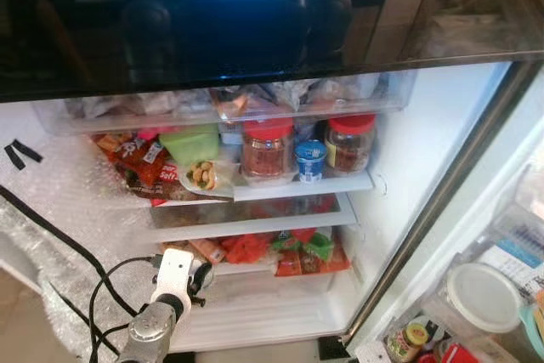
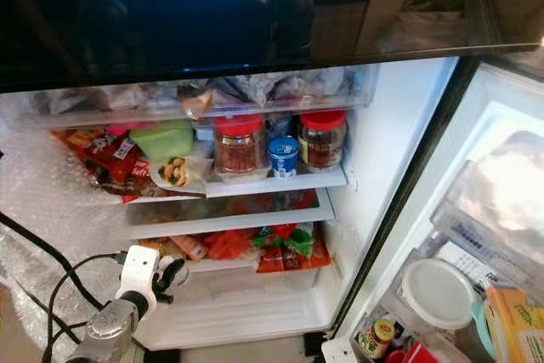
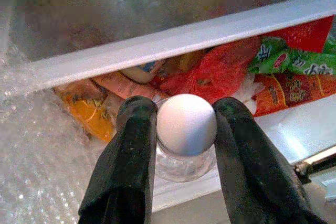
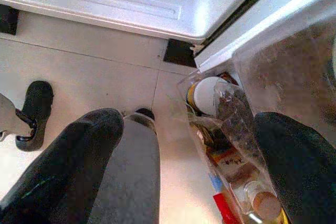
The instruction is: Restocking fridge
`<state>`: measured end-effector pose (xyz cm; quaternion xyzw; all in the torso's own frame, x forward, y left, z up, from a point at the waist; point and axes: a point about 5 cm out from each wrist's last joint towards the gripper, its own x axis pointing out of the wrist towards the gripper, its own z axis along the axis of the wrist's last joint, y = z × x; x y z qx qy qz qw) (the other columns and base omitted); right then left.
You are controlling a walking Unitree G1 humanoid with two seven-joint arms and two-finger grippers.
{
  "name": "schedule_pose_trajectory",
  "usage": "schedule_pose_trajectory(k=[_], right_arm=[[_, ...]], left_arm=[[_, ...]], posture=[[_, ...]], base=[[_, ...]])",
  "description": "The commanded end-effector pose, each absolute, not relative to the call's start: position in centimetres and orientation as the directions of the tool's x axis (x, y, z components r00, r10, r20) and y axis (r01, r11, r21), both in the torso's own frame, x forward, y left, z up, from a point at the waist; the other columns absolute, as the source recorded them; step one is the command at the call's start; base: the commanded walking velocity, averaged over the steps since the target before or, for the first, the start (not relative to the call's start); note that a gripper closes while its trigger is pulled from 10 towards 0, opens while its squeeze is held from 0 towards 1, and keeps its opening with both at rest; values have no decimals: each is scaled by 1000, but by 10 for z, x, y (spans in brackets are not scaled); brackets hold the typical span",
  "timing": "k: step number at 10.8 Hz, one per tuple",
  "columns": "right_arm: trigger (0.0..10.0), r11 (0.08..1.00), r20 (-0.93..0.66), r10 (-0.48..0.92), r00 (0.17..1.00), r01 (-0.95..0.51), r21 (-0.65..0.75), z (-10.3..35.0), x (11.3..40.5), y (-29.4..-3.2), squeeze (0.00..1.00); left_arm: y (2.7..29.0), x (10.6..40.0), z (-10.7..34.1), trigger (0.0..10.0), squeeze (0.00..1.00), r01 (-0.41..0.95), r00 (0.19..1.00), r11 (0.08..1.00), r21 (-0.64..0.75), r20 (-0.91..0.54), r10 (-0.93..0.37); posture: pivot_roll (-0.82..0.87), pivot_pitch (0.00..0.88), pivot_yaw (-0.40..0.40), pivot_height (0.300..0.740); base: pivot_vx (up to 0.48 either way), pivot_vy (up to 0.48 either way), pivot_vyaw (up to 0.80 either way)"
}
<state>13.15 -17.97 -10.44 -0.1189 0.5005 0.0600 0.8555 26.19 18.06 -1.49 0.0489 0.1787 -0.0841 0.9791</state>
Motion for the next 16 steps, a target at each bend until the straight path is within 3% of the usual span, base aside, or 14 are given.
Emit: schedule_pose_trajectory(k=[1,7,13,16], right_arm=[[10000,971,-867,-22,498,-195,-137,-104,132,-181,0],[10000,976,-879,-52,474,-160,-145,-105,132,-184,0],[10000,975,-878,-53,476,-166,-149,-104,134,-184,0],[10000,975,-873,-53,484,-165,-151,-103,135,-184,0]], left_arm=[[181,263,-12,10000,0,175,933,983,64,-330,-144],[182,267,-6,10000,0,161,946,985,61,-295,-136],[178,277,4,10000,0,160,960,985,63,-242,-141],[176,280,10,10000,0,159,969,985,73,-204,-141]], posture=[[-6,0,23,740],[-7,0,20,740],[-5,0,19,675],[-5,0,19,675]], base=[[0,0,0],[0,0,0],[0,0,0],[0,0,0]])
